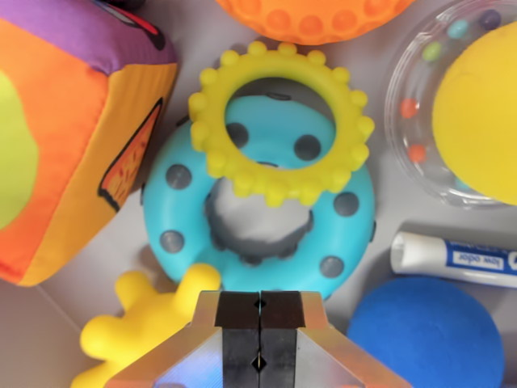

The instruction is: Pick an object from the bin

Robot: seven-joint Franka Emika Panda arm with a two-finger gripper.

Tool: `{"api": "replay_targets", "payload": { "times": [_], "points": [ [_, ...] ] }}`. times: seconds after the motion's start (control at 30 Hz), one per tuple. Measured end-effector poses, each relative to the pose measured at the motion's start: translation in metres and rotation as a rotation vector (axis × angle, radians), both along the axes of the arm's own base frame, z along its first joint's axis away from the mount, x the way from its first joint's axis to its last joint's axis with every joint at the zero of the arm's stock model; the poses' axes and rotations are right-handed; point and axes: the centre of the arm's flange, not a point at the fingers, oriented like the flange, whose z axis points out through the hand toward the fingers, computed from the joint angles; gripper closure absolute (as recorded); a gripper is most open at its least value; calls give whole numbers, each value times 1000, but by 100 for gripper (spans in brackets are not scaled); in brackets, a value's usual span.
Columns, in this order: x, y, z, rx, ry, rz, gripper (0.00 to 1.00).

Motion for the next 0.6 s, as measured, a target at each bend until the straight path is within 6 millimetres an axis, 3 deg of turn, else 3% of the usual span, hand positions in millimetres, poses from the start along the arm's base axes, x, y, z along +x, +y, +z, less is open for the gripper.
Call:
{"api": "replay_targets", "payload": {
  "times": [0.6],
  "points": [
    [-2,-2,73,-2,6,-2,100]
  ]
}}
